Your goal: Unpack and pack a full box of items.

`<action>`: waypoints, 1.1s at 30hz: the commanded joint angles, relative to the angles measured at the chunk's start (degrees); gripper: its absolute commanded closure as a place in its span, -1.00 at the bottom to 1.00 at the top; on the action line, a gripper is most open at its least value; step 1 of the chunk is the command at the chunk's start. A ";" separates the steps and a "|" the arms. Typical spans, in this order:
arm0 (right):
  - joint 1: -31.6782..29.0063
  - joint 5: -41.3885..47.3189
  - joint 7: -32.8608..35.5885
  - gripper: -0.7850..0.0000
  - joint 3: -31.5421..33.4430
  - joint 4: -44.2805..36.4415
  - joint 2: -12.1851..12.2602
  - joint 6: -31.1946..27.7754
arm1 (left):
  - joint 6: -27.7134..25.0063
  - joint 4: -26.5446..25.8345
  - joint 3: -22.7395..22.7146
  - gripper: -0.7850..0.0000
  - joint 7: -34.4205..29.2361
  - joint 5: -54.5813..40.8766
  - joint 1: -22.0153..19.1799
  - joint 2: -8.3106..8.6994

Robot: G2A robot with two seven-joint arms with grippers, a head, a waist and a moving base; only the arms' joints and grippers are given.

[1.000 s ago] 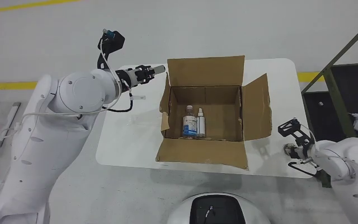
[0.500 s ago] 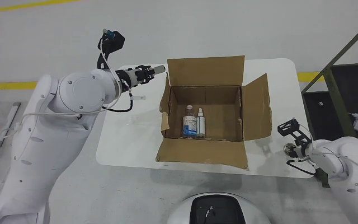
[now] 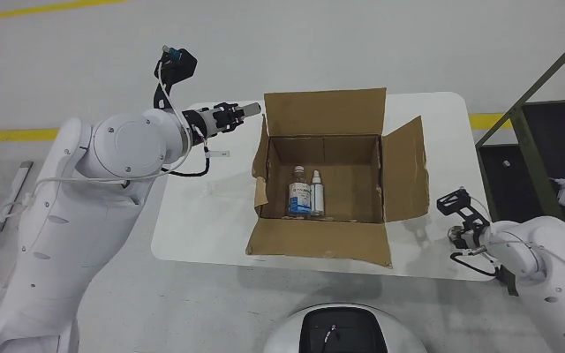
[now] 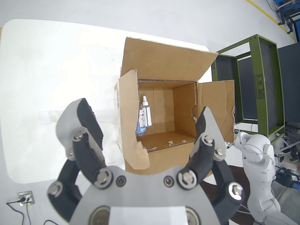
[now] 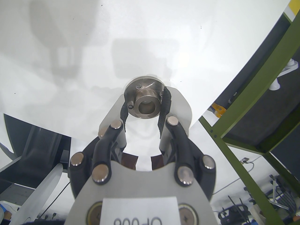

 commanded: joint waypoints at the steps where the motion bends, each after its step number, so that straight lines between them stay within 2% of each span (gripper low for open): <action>1: -0.02 0.12 0.07 0.27 0.04 -0.16 0.07 0.00 | 0.00 0.00 0.00 -1.00 0.00 0.00 0.00 0.00; 11: 0.05 0.95 0.32 0.25 0.47 -0.94 0.43 0.22 | 0.00 0.00 0.00 -1.00 0.00 0.00 0.00 0.00; 20: 0.06 0.92 -0.31 0.39 -0.30 0.15 0.64 0.44 | 0.00 0.00 0.00 -1.00 0.00 0.00 0.00 0.00; 21: 0.07 0.96 -0.29 0.42 -0.34 0.26 0.66 0.47 | 0.00 0.00 0.00 -1.00 0.00 0.00 0.00 0.00; 22: 0.11 1.01 -0.30 0.55 -0.37 0.31 0.69 0.49 | 0.00 0.00 0.00 -1.00 0.00 0.00 0.00 0.00; 24: 0.16 1.03 -0.39 0.62 -0.42 0.43 0.74 0.63 | 0.00 0.00 0.00 -1.00 0.00 0.00 0.00 0.00; 25: 0.18 1.04 -0.42 0.87 -0.46 0.45 0.77 0.66 | 0.00 0.00 0.00 -1.00 0.00 0.00 0.00 0.00; 26: 0.20 1.06 -0.46 1.00 -0.47 0.48 0.79 0.77 | 0.00 0.00 0.00 -1.00 0.00 0.00 0.00 0.00; 33: 0.95 5.15 -1.13 1.00 2.18 -1.28 1.00 2.63 | 0.00 0.00 0.00 -1.00 0.00 0.00 0.00 0.00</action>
